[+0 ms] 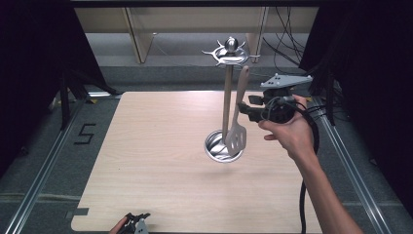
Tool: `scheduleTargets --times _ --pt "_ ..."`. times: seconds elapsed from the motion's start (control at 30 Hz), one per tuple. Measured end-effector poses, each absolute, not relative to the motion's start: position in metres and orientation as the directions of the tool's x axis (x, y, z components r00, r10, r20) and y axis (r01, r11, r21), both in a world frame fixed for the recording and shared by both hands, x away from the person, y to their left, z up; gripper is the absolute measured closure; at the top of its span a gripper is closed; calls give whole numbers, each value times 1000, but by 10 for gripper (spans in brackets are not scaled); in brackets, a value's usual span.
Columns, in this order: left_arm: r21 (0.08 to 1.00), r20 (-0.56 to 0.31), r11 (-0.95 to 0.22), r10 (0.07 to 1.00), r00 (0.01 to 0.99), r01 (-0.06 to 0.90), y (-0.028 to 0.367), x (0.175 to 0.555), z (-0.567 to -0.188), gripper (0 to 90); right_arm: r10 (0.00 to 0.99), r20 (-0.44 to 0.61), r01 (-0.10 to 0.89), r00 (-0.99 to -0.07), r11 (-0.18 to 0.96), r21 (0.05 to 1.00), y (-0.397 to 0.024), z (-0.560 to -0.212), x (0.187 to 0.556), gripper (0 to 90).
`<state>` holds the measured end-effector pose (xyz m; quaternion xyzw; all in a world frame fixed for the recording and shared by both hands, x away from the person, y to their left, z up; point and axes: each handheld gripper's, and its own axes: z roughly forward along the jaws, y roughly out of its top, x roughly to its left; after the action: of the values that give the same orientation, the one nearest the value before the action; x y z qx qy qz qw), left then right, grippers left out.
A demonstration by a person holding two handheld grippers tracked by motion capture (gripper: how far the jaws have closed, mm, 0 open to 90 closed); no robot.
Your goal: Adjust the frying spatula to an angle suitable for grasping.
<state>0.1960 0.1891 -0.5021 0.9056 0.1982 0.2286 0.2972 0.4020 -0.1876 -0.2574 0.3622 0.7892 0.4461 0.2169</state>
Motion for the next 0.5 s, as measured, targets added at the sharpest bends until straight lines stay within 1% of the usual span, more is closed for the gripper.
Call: scheduleTargets --times 0.03,0.07,0.17,0.2,0.27,0.33,0.4,0.5 --pt "629 296 -745 495 817 223 189 196 -502 176 763 -46 354 -645 351 867 -190 -257 402 519" --pt "629 296 -745 495 817 223 189 196 -502 176 772 -34 364 -634 337 868 -190 -257 399 510" --pt "628 290 -746 488 823 221 189 196 -502 176 773 -35 353 -634 329 876 -196 -259 397 483" --pt "628 296 -746 494 818 223 189 196 -502 176 763 -35 360 -645 344 867 -198 -258 397 475" --pt "628 292 -745 493 819 224 189 196 -502 176 762 -18 374 -647 338 863 -200 -262 395 457" --pt "629 294 -745 493 819 223 189 196 -502 176 769 -5 388 -640 328 861 -204 -268 393 445" --pt "630 295 -743 497 816 225 189 196 -502 176 772 -28 367 -634 333 868 -208 -273 392 433" --pt "630 292 -743 496 818 226 189 196 -502 177 778 -4 390 -628 319 864 -212 -278 389 424"
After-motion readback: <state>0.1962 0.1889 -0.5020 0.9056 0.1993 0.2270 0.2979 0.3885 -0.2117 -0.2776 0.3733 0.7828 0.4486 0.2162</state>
